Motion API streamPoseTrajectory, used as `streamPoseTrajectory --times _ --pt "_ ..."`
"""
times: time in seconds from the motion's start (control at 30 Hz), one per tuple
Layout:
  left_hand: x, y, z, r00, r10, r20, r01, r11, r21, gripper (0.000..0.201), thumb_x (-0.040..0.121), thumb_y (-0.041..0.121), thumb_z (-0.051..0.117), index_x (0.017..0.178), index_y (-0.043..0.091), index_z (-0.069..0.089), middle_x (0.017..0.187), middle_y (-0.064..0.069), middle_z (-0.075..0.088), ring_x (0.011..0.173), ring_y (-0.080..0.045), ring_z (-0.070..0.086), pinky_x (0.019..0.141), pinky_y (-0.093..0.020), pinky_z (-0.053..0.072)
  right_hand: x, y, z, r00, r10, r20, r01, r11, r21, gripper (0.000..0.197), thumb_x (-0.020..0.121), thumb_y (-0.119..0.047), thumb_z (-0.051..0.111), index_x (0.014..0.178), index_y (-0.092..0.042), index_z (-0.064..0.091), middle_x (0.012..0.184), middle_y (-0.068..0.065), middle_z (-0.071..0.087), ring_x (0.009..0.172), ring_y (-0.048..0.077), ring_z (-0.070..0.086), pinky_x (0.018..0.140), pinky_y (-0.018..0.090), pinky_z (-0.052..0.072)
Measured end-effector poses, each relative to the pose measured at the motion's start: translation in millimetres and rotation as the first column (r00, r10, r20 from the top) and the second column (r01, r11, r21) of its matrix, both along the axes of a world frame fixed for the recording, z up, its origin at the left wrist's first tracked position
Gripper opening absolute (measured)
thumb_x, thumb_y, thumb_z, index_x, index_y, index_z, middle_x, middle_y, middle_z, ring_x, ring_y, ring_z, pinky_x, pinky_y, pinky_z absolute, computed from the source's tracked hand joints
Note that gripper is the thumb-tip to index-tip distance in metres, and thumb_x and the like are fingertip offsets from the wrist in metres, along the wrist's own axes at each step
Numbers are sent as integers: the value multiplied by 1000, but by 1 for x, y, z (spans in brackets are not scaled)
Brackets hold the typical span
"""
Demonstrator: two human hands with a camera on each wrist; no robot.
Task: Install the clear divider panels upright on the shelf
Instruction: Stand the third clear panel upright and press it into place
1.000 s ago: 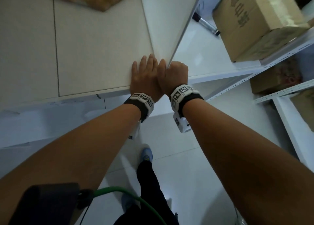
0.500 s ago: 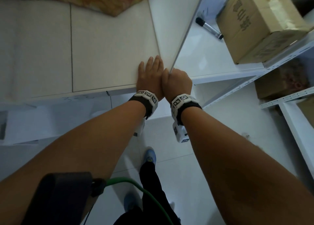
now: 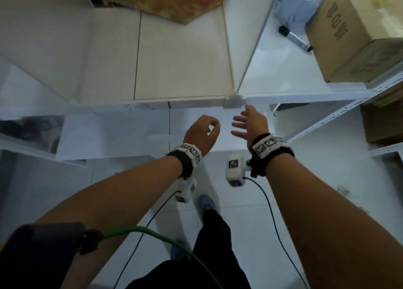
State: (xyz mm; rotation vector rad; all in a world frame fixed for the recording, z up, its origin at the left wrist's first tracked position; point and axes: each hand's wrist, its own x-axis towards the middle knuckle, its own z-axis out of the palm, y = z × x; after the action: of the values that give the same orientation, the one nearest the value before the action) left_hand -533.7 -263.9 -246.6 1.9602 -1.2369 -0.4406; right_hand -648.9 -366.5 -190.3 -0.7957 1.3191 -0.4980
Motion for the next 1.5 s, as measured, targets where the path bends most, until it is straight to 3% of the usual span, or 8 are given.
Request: streamPoseTrajectory --times 0.07,0.17,0.23,0.43,0.6,0.9,1.17,1.5 --pt "-6 -20 9 907 200 -371 -122 967 223 35 92 48 56 101 16 67 107 -3 69 92 -21 65 91 -41 54 1 -19 3 999 32 37 -35 997 74 55 95 -45 52 129 -2 45 118 18 59 102 30 62 71 42 59" --pt "-2 -49 21 370 435 -821 -108 898 427 64 88 64 54 125 11 56 124 -10 61 107 -27 62 97 -51 50 9 -34 -2 990 100 97 -114 981 157 61 90 -52 57 129 -7 45 120 18 56 103 29 61 77 45 59" --pt "3 -63 21 203 435 -877 -86 900 427 74 83 68 58 129 11 53 125 -9 60 112 -27 61 95 -51 52 14 -39 -10 985 79 151 -108 974 198 54 89 -52 57 118 -7 52 116 18 59 103 29 62 83 45 57" --pt "5 -84 9 110 275 -955 -64 961 269 65 78 58 70 127 16 64 109 -4 68 106 -21 63 88 -41 56 17 -51 -21 957 -78 280 2 965 264 42 88 -39 66 114 -6 60 108 16 67 99 28 67 77 36 57" --pt "1 -85 -3 -3 230 -973 -70 971 229 39 81 48 73 106 18 73 102 -4 69 99 -21 63 87 -40 56 19 -45 -31 951 -78 298 -4 965 264 57 84 -47 67 121 -3 61 113 15 70 106 24 66 92 38 53" --pt "16 -84 -3 46 272 -961 -117 957 265 36 77 35 78 102 9 76 97 -14 73 85 -25 68 78 -35 56 38 -30 -22 936 -221 274 147 953 266 46 90 -46 60 113 -6 62 107 15 70 98 25 67 85 34 54" --pt "76 -36 -13 30 286 -958 -190 942 276 41 75 36 78 103 7 75 92 -12 73 77 -22 68 72 -32 55 93 13 -22 948 -134 289 45 954 295 59 89 -43 62 128 0 55 116 19 67 111 29 63 94 38 52" --pt "104 -11 -11 28 291 -956 -208 937 279 59 69 40 81 114 2 71 111 -21 71 91 -25 70 76 -32 57 125 40 -24 912 -210 352 103 949 297 50 91 -40 62 118 2 59 108 21 70 101 28 68 93 38 53"
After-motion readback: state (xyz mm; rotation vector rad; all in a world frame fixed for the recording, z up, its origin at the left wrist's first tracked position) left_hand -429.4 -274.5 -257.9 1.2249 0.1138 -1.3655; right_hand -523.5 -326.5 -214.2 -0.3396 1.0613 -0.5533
